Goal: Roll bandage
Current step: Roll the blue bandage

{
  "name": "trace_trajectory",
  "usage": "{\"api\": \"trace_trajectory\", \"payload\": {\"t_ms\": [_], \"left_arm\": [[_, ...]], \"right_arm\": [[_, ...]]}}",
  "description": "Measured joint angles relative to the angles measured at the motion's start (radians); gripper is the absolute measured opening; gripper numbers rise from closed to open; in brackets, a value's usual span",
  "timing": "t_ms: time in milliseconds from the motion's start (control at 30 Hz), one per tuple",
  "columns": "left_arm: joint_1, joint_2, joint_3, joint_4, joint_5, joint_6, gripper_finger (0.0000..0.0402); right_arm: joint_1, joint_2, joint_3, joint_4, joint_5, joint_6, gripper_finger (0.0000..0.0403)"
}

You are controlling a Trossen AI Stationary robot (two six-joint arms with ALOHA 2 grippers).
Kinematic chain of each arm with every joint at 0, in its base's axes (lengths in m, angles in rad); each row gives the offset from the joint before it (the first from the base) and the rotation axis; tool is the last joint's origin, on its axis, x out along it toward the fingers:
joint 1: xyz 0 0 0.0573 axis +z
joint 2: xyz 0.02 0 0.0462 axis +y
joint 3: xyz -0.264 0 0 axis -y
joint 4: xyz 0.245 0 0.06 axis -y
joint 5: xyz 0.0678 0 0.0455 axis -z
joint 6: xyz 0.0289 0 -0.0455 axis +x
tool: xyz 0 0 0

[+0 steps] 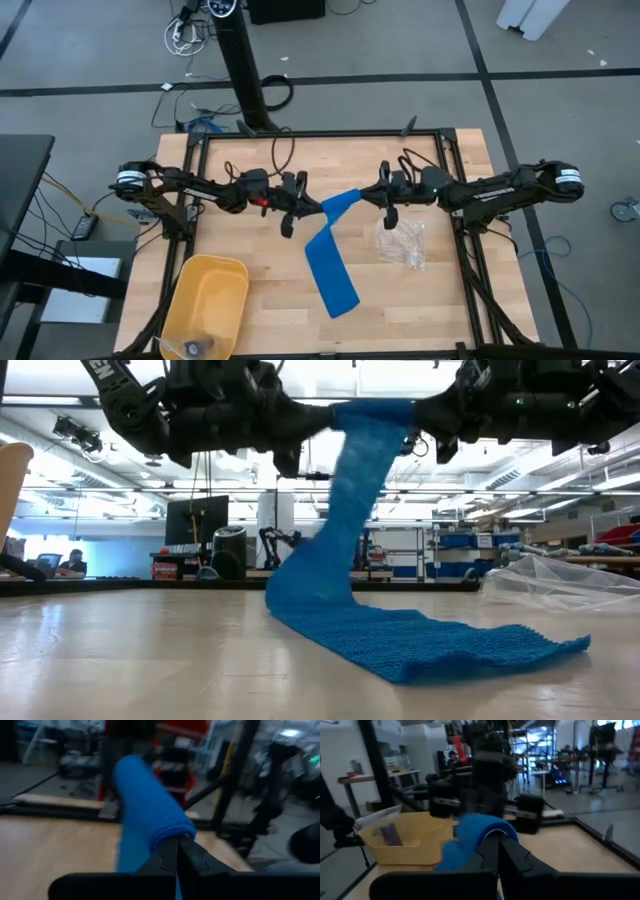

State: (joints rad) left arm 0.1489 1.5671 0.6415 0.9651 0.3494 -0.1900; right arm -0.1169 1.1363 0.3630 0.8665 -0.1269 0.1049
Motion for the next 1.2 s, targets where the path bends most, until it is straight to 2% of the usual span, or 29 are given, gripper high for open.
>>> {"api": "trace_trajectory", "payload": {"t_ms": [167,400,533,667,800,900,1067,1200], "left_arm": [[0.001,-0.003,0.001,-0.072,-0.075,0.055,0.0003],[0.000,-0.004,0.000,-0.070,-0.079,0.032,0.0003],[0.000,-0.004,0.000,-0.072,-0.103,0.023,0.0003],[0.000,-0.005,0.000,-0.076,-0.171,-0.002,0.0003],[0.000,-0.005,0.000,-0.099,-0.184,-0.004,0.0003],[0.000,-0.005,0.000,-0.103,-0.184,-0.004,0.0003],[0.000,-0.005,0.000,-0.102,-0.184,-0.011,0.0003],[0.000,-0.005,0.000,-0.102,-0.177,-0.056,0.0005]], "right_arm": [[0.001,-0.019,0.000,-0.016,-0.038,-0.054,0.0001],[0.001,-0.019,-0.001,-0.092,-0.043,-0.020,0.0002],[0.001,-0.019,-0.002,-0.132,-0.032,-0.003,0.0014],[-0.013,-0.018,-0.003,-0.171,-0.014,0.032,0.0033],[-0.017,-0.017,-0.004,-0.183,-0.023,0.024,0.0044],[-0.017,-0.017,-0.004,-0.182,-0.030,0.010,0.0038],[-0.017,-0.017,-0.004,-0.180,-0.034,-0.018,0.0005],[-0.017,-0.017,-0.004,-0.180,-0.034,-0.028,0.0007]]}}
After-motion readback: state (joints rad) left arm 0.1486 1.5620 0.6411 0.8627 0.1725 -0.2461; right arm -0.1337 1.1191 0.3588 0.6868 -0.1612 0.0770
